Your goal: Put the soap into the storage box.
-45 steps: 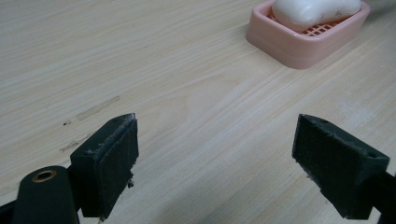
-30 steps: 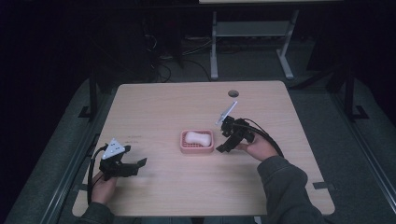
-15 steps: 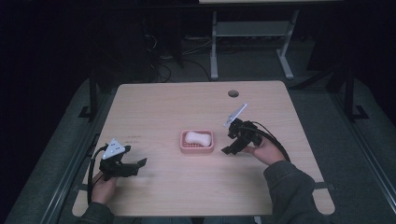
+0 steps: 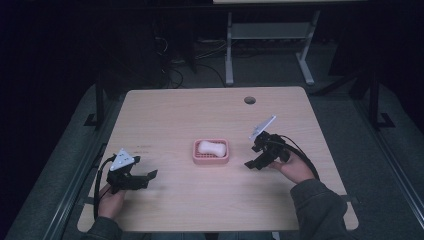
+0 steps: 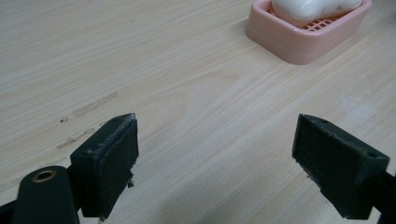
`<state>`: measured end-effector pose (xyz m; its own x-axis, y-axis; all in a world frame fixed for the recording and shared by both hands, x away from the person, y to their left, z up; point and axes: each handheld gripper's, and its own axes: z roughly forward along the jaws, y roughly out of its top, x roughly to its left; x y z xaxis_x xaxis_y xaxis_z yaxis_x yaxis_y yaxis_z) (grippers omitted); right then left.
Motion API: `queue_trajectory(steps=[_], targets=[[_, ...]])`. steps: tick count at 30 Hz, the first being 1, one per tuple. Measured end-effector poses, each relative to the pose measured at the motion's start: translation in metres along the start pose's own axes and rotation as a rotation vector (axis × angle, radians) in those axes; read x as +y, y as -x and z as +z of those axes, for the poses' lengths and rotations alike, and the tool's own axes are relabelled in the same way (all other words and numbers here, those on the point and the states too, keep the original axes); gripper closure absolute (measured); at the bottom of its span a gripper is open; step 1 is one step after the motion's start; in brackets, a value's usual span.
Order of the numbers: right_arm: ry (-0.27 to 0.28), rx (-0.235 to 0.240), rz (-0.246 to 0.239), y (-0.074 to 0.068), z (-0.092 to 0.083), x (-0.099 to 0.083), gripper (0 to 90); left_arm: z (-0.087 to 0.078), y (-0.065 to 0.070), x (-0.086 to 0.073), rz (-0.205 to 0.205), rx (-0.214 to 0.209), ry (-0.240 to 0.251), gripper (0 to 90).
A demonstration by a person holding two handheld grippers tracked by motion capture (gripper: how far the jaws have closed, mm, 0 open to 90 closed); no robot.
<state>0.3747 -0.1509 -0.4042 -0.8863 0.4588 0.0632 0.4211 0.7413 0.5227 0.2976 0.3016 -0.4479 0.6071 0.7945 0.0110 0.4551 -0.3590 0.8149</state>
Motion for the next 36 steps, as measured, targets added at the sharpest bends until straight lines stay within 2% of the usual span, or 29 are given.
queue_trajectory(steps=[5, 6, 9, 15, 27, 33, 36], targets=[[-0.012, 0.002, 0.025, -0.001, -0.001, -0.008, 27.3, 0.000, 0.000, 0.000, 0.001, 0.000, 0.001, 13.9], [0.005, -0.002, 0.018, -0.001, -0.002, -0.012, 27.5, 0.000, 0.000, 0.000, 0.001, -0.001, 0.003, 13.9], [0.004, 0.000, 0.035, -0.001, -0.003, -0.017, 27.5, 0.000, 0.001, 0.000, -0.001, -0.002, 0.004, 13.9], [0.010, -0.009, 0.037, -0.001, -0.005, -0.026, 27.2, 0.000, 0.001, 0.000, 0.002, 0.000, 0.004, 13.9], [0.037, -0.010, 0.070, -0.007, -0.012, -0.046, 27.5, 0.001, 0.003, 0.000, -0.002, -0.004, 0.009, 13.9], [0.039, -0.011, 0.083, -0.009, -0.013, -0.058, 27.5, 0.001, 0.003, 0.000, 0.014, -0.003, -0.003, 13.9], [0.048, -0.011, 0.092, -0.010, -0.015, -0.062, 27.5, 0.002, 0.004, 0.000, 0.009, -0.004, 0.002, 13.9]])
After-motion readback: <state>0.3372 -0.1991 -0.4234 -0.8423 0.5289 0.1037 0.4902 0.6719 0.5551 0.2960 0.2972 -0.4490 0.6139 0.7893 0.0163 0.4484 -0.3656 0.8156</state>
